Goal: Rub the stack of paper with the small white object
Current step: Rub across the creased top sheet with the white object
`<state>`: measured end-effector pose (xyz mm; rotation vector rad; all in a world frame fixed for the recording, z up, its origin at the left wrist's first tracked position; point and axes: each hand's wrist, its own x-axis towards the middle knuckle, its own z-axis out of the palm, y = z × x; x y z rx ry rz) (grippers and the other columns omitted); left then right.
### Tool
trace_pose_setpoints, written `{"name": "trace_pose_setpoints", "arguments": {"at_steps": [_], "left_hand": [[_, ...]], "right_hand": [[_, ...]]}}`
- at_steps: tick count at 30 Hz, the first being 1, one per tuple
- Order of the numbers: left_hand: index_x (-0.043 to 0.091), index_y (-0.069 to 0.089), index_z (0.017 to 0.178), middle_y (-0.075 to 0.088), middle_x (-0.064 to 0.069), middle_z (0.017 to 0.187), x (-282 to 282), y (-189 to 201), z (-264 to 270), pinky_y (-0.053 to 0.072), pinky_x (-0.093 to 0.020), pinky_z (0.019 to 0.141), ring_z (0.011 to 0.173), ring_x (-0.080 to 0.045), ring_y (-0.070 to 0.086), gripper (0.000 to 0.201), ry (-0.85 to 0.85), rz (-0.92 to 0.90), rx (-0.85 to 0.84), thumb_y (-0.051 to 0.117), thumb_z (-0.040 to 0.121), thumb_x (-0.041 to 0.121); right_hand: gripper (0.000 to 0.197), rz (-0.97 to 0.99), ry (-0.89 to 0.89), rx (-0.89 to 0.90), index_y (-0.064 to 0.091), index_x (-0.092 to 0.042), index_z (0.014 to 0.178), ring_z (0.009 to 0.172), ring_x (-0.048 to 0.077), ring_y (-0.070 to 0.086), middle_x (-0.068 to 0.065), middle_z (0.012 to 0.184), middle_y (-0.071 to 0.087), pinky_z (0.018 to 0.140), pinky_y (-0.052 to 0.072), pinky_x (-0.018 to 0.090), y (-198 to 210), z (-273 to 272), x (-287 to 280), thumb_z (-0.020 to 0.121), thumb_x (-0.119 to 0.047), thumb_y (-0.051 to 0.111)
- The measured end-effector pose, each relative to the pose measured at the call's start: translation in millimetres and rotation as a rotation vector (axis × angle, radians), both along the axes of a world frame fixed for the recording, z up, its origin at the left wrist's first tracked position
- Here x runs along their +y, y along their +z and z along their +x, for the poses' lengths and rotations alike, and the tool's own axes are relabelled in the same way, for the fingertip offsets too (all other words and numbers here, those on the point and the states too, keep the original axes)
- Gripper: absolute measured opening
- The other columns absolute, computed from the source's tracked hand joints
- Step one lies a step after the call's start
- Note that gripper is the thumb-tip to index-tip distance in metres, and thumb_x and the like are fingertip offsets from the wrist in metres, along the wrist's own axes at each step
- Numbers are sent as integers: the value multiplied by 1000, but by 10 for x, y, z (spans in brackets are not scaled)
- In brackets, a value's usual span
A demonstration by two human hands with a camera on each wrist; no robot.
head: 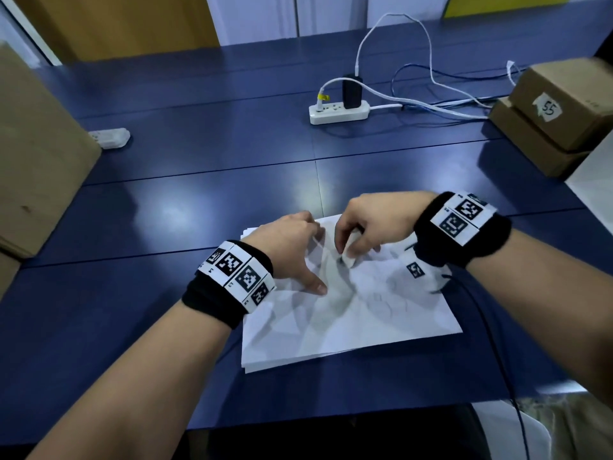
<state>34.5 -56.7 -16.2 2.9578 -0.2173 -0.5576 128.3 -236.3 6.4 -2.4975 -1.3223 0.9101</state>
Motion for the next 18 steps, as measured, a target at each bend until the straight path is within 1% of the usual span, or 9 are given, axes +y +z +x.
{"name": "trace_pose_setpoints", "arguments": {"at_steps": [3,5,7,8,9,11,13,16,18], "left_hand": [[27,54,129,45,10,117,-12,19,11,48,-35,78,112,-13,49,95,-3,2,6,84,50,69],[29,55,126,45,11,116,-17,25,5,50,-37,82,112,-13,49,90,2,-2,14,85,51,68],[30,56,123,45,10,115,-23,30,-9,50,-36,78,111,-13,50,86,4,-5,10,85,51,67],[29,56,123,45,10,116,-21,31,-12,47,-33,71,111,-14,50,86,0,1,3,85,52,67],[27,55,125,45,9,118,-22,23,-11,41,-29,64,112,-14,50,88,-5,9,-1,85,52,66],[24,54,130,45,9,119,-17,19,3,38,-28,63,112,-14,50,93,-2,10,-2,85,53,66],[24,54,130,45,10,118,-20,17,18,45,-32,72,112,-14,49,95,0,-3,1,85,51,67],[30,55,126,43,12,115,-18,13,12,42,-33,71,111,-13,49,89,6,-16,8,85,51,66],[30,54,128,44,12,117,-13,13,-5,37,-30,69,113,-12,49,89,6,-11,0,85,52,65]], "right_hand": [[14,52,-24,-59,75,-26,96,54,10,62,-10,58,63,63,52,27,-22,61,59,82,-27,74],[13,118,-126,-210,73,-25,97,70,10,62,-12,71,62,72,47,27,-38,209,62,84,-28,72],[14,130,-148,-268,74,-26,97,86,15,63,-10,82,63,78,47,28,-35,256,33,83,-28,72],[13,100,-121,-218,74,-26,95,82,14,65,-10,80,65,75,49,27,-24,233,24,82,-28,73],[13,54,-77,-139,75,-26,93,71,12,67,-10,73,68,70,51,26,-6,173,17,81,-28,74],[14,-32,11,-9,75,-26,92,53,9,63,-11,60,67,62,52,25,22,45,35,78,-28,77],[15,-8,4,-64,75,-26,93,54,10,63,-12,56,65,63,53,26,19,71,59,79,-30,77],[15,115,-158,-234,75,-25,94,72,18,67,-13,68,63,77,55,33,5,266,61,80,-31,75],[14,123,-177,-199,75,-25,92,65,18,68,-12,68,64,75,57,34,3,264,27,79,-30,76]]}}
